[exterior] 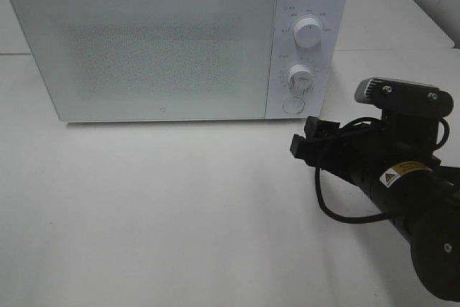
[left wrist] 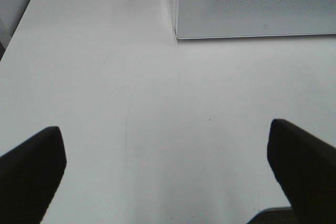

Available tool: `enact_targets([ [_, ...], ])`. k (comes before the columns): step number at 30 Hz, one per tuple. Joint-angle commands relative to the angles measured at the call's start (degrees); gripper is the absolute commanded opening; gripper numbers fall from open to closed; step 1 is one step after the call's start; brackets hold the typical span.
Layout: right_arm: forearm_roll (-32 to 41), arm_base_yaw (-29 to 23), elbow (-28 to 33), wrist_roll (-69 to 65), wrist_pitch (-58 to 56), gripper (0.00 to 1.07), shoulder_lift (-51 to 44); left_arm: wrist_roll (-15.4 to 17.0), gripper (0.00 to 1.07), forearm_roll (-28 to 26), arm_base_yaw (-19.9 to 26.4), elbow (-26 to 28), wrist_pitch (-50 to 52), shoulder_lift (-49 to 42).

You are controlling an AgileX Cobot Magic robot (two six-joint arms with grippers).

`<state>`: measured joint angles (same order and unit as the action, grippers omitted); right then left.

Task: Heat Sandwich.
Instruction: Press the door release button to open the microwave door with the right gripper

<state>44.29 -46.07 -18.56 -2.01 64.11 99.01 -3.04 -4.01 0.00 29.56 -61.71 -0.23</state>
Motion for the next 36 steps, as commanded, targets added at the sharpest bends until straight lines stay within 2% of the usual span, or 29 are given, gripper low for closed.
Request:
enact_targets([
  [1,-0.11,-0.34,-0.46,-11.92,0.40,0.71,-0.11,0.23,1.00,-0.11,0.00,-0.06,0.57,-0.46],
  [2,-0.11,-0.34,-0.46,-11.92,0.40,0.71,-0.11,0.23,1.00,-0.11,0.00,-0.06,0.57,-0.46],
  [6,-0.11,-0.34,-0.46,-35.70,0.29,0.71,-0.11,0.23,1.00,-0.11,0.00,-0.06,0.57,-0.46],
  [7,-0.11,-0.34,-0.46,-35.70,0.29,0.71,-0.11,0.23,1.00,-0.11,0.00,-0.06,0.57,-0.46],
  [11,-0.57,-0.34,-0.46,-56.78,0.23,0.71,-0.11,0.23,1.00,-0.11,0.00,-0.06,0.57,-0.46],
  [17,-0.57,-0.34,-0.46,-72.48,0.23,0.68,-0.11,0.23,1.00,-0.11,0.00,-0.06,0.57,-0.46],
  [22,-0.52,-0.34,-0.46,-79.76,0.23,0.51,-0.11,0.23,1.00,-0.11,0.00,-0.06,0.57,-0.46],
  [23,-0.34,-0.34,-0.46,-80.62,0.23,0.45,-0.11,0.23,1.00,-0.11,0.00,-0.06,0.57,-0.46],
  [24,-0.29,-0.34,-0.46,-81.70,0.11,0.33,-0.11,0.23,1.00,-0.11,0.00,-0.06,0.57,-0.46],
  [25,-0.29,-0.34,-0.46,-81.70,0.11,0.33,-0.11,0.23,1.00,-0.11,0.00,-0.06,0.57,-0.46],
  [29,-0.17,-0.34,-0.46,-81.70,-1.43,0.00,-0.11,0.23,1.00,-0.11,0.00,-0.06,0.57,-0.46],
  [36,-0.17,-0.34,-0.46,-81.76,-1.55,0.00,-0.11,0.23,1.00,-0.11,0.00,-0.06,0.57,-0.46],
])
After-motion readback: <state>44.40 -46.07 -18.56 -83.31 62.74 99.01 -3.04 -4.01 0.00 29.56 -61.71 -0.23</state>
